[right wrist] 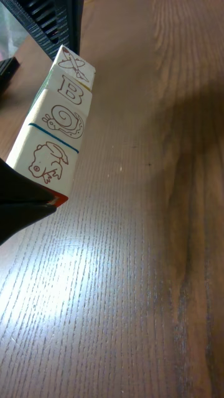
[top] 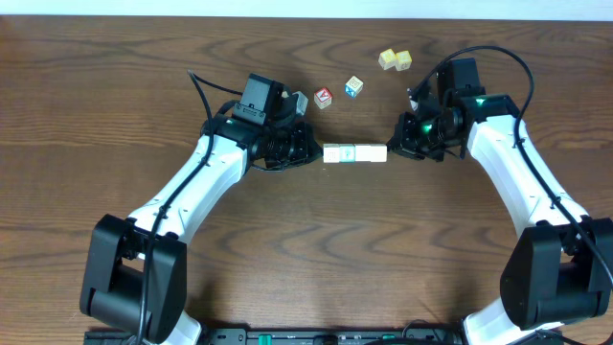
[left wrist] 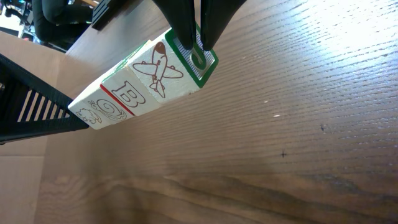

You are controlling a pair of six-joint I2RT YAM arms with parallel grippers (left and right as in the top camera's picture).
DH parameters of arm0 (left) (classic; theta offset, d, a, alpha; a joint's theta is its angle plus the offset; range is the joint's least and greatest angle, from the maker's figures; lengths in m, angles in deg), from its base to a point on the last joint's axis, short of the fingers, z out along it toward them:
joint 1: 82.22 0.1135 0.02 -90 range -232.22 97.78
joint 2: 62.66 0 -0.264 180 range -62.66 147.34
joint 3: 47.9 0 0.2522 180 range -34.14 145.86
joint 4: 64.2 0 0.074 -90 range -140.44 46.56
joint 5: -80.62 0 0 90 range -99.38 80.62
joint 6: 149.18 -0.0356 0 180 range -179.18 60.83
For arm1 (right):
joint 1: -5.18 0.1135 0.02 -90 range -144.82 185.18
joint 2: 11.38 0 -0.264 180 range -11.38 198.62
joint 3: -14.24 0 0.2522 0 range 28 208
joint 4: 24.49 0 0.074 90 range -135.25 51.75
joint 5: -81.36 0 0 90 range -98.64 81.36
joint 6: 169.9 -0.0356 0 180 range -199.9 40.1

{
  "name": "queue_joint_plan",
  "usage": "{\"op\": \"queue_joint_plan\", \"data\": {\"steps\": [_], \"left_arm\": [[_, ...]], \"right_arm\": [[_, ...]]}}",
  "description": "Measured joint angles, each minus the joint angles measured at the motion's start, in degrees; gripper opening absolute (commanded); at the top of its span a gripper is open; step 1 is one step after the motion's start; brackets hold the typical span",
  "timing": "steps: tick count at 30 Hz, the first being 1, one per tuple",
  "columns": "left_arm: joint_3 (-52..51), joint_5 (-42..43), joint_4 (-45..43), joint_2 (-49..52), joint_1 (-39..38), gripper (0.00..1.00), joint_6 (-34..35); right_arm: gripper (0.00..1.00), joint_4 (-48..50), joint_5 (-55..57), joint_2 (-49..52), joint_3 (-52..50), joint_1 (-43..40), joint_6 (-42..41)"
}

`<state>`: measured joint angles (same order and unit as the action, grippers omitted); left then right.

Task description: Lift 4 blocks

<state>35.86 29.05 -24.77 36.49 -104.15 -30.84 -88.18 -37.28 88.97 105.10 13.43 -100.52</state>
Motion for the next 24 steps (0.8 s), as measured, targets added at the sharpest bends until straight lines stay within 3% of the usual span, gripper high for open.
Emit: {"op": "queue_joint_plan", "data": {"steps": [24], "left_arm": [[0.0,-0.7,-0.2,0.0,-0.8,0.07,0.0]], "right_arm": [[0.01,0.1,1.0,0.0,0.0,0.0,0.0]]}}
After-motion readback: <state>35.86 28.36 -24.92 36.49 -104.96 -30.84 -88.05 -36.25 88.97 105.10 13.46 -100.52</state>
